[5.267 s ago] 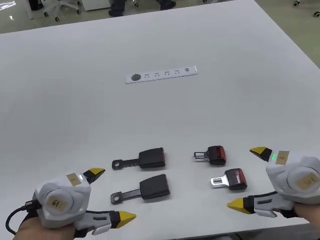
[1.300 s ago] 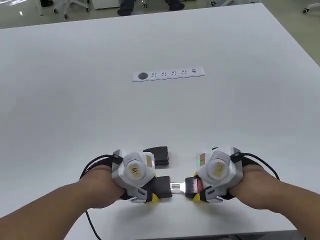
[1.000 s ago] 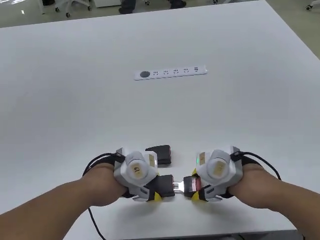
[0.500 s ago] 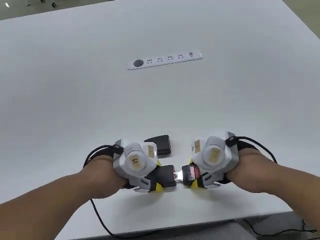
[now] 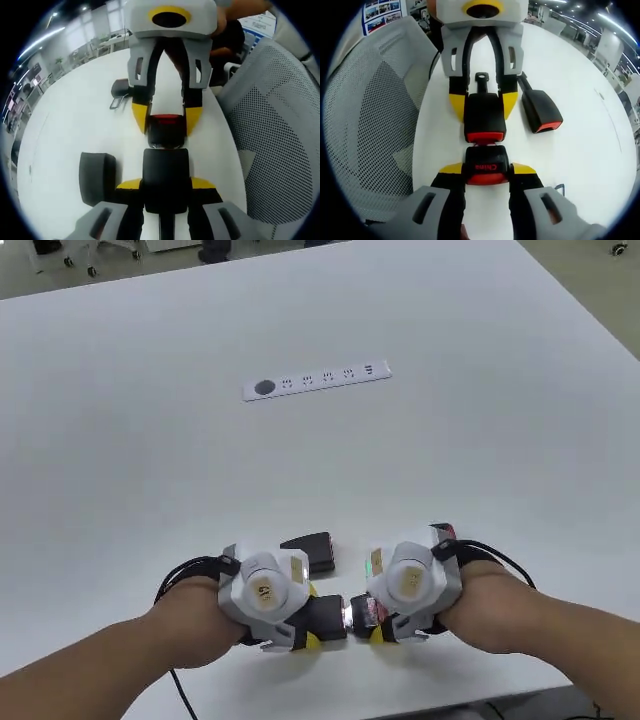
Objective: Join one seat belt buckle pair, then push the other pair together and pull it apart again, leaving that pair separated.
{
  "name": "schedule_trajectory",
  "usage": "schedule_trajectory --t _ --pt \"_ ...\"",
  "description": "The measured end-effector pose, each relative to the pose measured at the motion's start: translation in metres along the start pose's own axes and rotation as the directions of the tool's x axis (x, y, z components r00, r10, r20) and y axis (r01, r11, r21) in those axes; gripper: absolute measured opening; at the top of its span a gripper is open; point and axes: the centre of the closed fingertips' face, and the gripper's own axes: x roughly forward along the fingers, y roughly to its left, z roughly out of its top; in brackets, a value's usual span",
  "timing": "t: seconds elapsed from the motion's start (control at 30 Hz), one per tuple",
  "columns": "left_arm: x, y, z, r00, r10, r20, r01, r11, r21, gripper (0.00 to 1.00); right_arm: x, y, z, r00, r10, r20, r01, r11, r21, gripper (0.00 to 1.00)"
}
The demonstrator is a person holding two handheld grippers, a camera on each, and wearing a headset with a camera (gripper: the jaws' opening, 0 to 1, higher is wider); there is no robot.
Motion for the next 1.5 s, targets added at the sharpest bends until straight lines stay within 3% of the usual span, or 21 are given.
schedule_trajectory --t 0.2,0.37,0.63,0.73,0.83,0.97,1.03,1.07,1.2,1.4,1.5 --pt "-0.002 0.0 -0.002 0.9994 0.032 0.017 -0.031 0.999 -0.041 0.33 0.001 -0.004 -0.003 0.9993 -0.022 0.03 0.022 1.0 -0.019 0.31" --pt "-0.001 0.0 -0.003 0.9992 0.037 0.014 -0.036 0.998 -0.042 0.33 -0.003 -0.001 -0.002 0.9992 -0.005 0.039 0.006 1.0 -0.02 0.31" --pt "0.0 -0.002 -0.002 0.9997 0.0 -0.025 -0.002 0.998 -0.059 0.33 -0.004 -0.002 -0.001 0.9992 0.017 0.037 -0.017 1.0 -0.002 0.33" --pt "0.0 -0.004 0.0 0.9987 -0.003 -0.05 0.001 0.999 -0.041 0.34 -0.003 -0.002 -0.001 0.9996 -0.001 0.029 0.002 0.999 -0.044 0.34" --pt "0.0 -0.004 -0.002 0.9989 0.003 -0.046 -0.006 0.999 -0.044 0.34 -0.004 -0.004 -0.002 0.9986 -0.009 0.051 0.01 1.0 -0.023 0.34" --pt "-0.003 -0.001 -0.01 0.9991 0.013 -0.04 -0.017 0.994 -0.103 0.35 -0.008 -0.002 -0.004 0.9974 0.004 0.071 -0.008 0.999 0.049 0.35" --pt "-0.009 -0.003 -0.011 0.9987 0.016 -0.048 -0.025 0.981 -0.195 0.35 -0.016 -0.001 -0.003 0.9963 0.012 0.085 -0.018 0.998 0.067 0.36" --pt "-0.013 -0.002 -0.008 0.999 0.022 -0.04 -0.029 0.986 -0.165 0.35 -0.021 -0.004 -0.001 0.9942 -0.004 0.107 -0.004 0.998 0.068 0.39" --pt "-0.034 0.006 0.003 0.9983 0.058 0.003 -0.057 0.984 -0.167 0.39 -0.046 -0.014 -0.006 0.9909 -0.009 0.134 -0.002 0.997 0.081 0.38" --pt "-0.052 0.041 0.017 0.9893 0.142 0.034 -0.134 0.976 -0.172 0.42 -0.067 -0.047 -0.026 0.9897 -0.086 0.114 0.075 0.993 0.09 0.37" --pt "-0.049 0.061 0.013 0.9864 0.163 0.019 -0.157 0.972 -0.177 0.45 -0.073 -0.064 -0.038 0.9896 -0.108 0.095 0.098 0.99 0.1 0.37"
